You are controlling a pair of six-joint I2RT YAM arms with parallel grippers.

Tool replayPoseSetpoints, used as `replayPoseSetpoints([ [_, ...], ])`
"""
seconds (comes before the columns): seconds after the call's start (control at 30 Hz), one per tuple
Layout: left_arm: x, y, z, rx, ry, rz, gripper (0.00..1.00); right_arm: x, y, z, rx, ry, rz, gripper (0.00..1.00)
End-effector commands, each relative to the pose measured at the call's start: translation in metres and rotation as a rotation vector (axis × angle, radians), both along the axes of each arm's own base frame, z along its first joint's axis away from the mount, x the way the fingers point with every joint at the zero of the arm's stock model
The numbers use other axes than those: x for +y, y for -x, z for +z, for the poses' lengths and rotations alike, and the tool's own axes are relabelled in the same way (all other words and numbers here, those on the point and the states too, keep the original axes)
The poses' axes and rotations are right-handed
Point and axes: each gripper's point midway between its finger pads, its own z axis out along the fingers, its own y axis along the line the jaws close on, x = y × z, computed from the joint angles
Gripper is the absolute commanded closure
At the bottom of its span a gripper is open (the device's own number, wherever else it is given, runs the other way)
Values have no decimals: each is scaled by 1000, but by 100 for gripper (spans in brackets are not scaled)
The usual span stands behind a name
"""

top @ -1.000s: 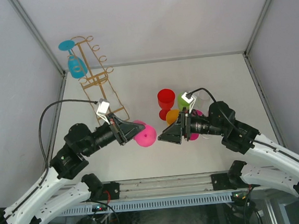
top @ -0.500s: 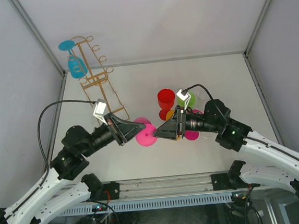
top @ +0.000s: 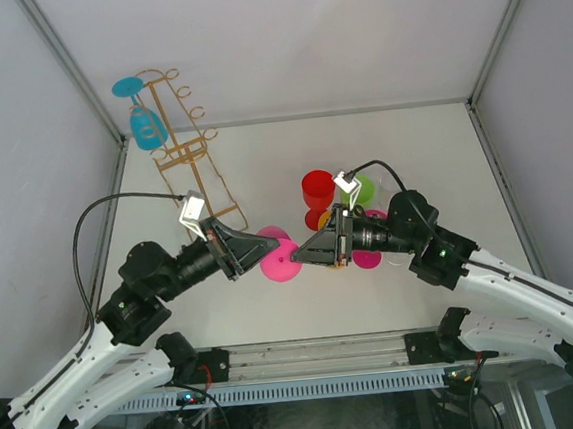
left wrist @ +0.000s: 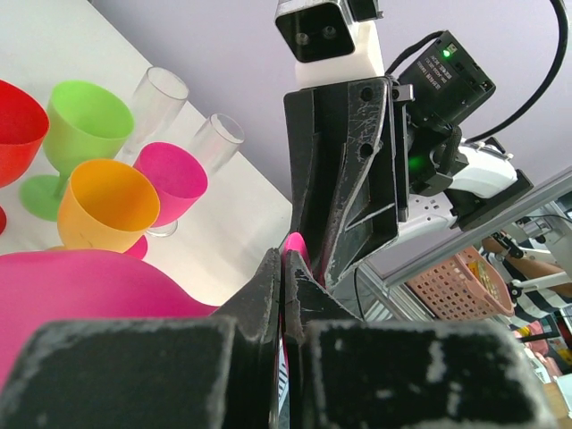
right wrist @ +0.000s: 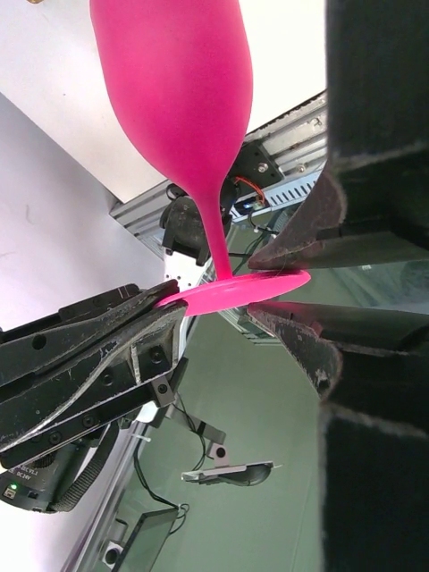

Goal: Take the wine glass off the wine glass rack
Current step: Place the wine glass at the center of the board.

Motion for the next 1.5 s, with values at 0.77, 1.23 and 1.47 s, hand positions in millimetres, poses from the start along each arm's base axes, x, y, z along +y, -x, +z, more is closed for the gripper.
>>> replayPoseSetpoints([
  [0.77, -11, 21, -14, 24, -101, -142, 40, -28, -22, 18, -202, 9, -199, 100],
  [1.23, -27, 20, -9, 52, 5, -187, 60, -24, -20, 20, -224, -13, -178, 100],
  [1.47, -28, 25, -9, 40, 4, -221, 69, -26, -21, 22, -224, -16, -190, 100],
])
